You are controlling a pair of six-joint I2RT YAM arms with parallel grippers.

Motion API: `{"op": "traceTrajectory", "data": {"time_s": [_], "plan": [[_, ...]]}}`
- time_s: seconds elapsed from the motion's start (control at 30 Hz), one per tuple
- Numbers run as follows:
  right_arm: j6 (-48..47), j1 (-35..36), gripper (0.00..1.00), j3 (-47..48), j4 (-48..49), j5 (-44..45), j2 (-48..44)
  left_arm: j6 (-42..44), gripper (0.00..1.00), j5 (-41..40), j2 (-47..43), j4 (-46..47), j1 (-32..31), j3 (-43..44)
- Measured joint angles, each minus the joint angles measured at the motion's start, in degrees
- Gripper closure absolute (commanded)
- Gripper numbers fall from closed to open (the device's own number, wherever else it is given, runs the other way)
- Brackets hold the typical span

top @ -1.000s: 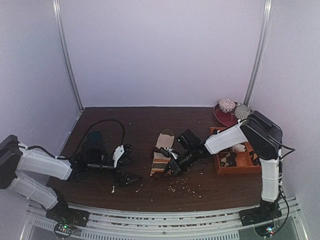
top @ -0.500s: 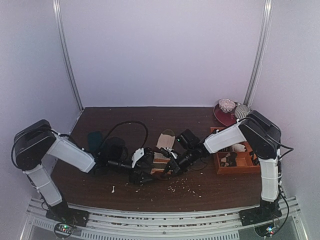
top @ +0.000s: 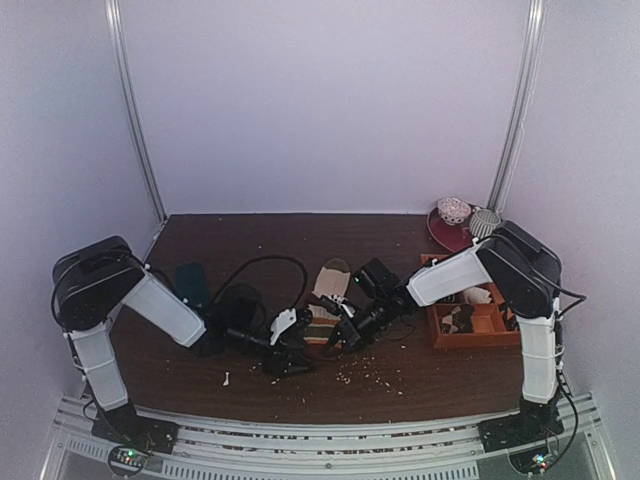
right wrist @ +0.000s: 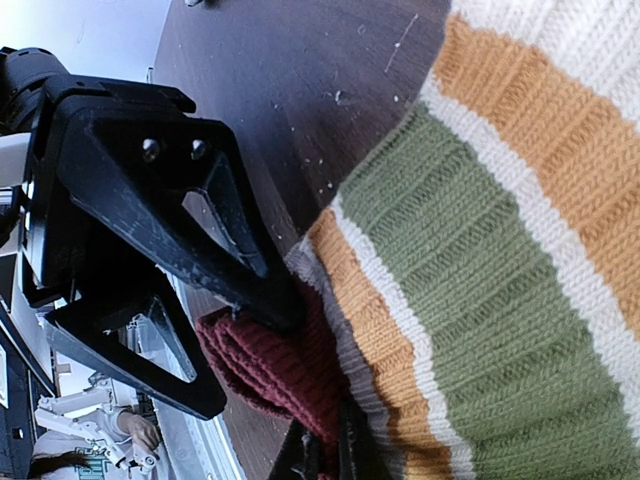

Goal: Roll the socks
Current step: Roll a pair of socks at the center of the board.

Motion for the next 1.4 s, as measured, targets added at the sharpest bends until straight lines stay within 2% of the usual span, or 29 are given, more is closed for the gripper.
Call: {"op": "traceTrajectory", "data": {"time_s": [0.13,0.27,0.37,0.47,0.73,0.87,1.03,1.17,1.27,1.4], "plan": [[-0.17,-0.07,0.97,0.00,-0.02,-0.20,0.02,-0.02,0.41,-0.76,0.15,1.07,-0.02,0.20],[-0.94,-0.07,0.97,-0.02,-0.15,-0.24,0.04,-0.13,0.51,-1.42,1.29,2.43,-0.04,0.61],[-1.16,-0.07,0.97,-0.02,-0.20,-0.33,0.04,-0.26,0.72,-1.86,2.67,2.84,-0.02,1.42],[-1.22,-0.07,0.95,-0.04,-0.52,-0.70,0.07,-0.55,1.00,-2.12,3.89,3.56,-0.02,1.99],[-3.19,-0.22,0.76,0.22,-1.14,-1.95,-0.04,-3.48,1.00,-2.32,4.09,3.32,-0.04,2.16],[-5.53,-0.09,0.73,-2.95,0.11,1.62,-4.28,-8.17,1.00,-2.89,4.02,0.57,-0.04,3.45],[-10.23,0.55,0.71,-15.37,8.13,12.90,-19.39,-15.69,1.00,-3.39,3.21,-2.32,-0.02,3.72],[-18.53,5.51,0.66,-23.93,17.92,23.85,-30.16,-20.59,1.00,-3.17,3.19,-4.50,0.11,4.44],[-26.38,10.60,0.65,-27.58,21.97,30.40,-32.11,-23.45,1.00,-2.67,3.21,-5.77,0.33,4.85],[-34.07,14.56,0.65,-27.80,22.53,37.22,-29.55,-25.33,1.00,-1.75,3.34,-8.20,0.63,6.01]]}}
